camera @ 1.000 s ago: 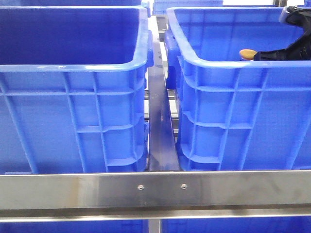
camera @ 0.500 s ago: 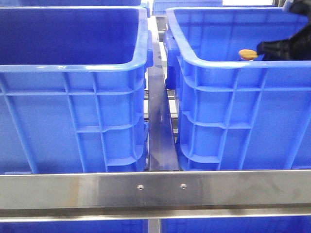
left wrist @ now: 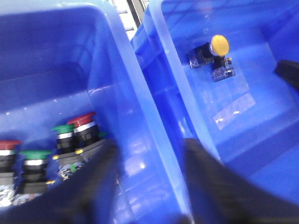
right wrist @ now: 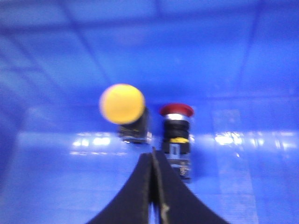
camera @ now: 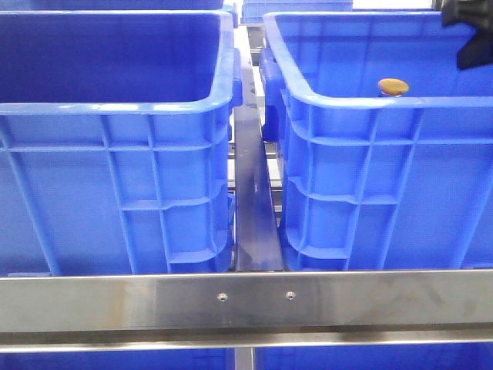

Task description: Pick red and yellow buttons and place in box

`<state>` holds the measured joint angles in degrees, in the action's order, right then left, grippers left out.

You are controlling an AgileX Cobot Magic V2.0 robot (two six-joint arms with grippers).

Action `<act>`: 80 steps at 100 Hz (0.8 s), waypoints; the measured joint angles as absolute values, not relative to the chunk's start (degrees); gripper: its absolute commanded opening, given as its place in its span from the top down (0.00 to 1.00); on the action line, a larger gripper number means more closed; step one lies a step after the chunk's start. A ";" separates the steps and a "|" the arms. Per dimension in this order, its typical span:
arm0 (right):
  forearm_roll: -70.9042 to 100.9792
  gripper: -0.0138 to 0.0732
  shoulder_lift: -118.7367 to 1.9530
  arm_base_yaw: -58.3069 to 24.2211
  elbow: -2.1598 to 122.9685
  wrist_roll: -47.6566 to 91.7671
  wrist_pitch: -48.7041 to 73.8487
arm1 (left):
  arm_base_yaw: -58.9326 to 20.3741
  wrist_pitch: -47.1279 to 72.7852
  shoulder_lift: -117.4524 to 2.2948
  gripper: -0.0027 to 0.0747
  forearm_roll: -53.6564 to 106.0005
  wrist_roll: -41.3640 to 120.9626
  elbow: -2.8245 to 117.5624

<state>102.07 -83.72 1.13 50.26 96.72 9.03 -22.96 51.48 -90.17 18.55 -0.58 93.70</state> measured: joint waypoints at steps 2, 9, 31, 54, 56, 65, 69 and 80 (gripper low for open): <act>102.07 0.92 -83.20 1.13 49.85 96.72 9.14 | -22.96 51.48 -89.77 0.90 18.39 0.00 93.28; 102.07 0.92 -80.52 1.13 48.23 96.72 9.81 | -22.96 51.51 -88.19 0.99 16.89 0.32 91.77; 102.07 0.92 -72.04 1.13 42.06 97.05 10.09 | -22.96 49.30 -80.08 0.99 11.38 0.91 83.95; 102.07 0.92 -63.93 1.13 35.77 97.20 10.83 | -22.96 42.91 -69.25 0.99 7.18 1.24 72.71; 102.07 0.92 -63.17 1.13 35.26 97.20 10.94 | -22.96 42.31 -68.26 0.99 6.88 1.24 71.58; 102.07 0.92 -59.75 1.13 33.05 97.20 12.10 | -22.96 39.52 -64.29 0.99 6.27 1.24 66.43; 102.07 0.92 -58.38 1.13 32.22 97.20 12.67 | -22.96 38.26 -62.29 0.99 6.15 1.34 64.35; 102.07 0.92 -53.84 1.13 29.50 97.20 13.32 | -22.96 34.96 -56.91 0.99 6.03 1.34 57.84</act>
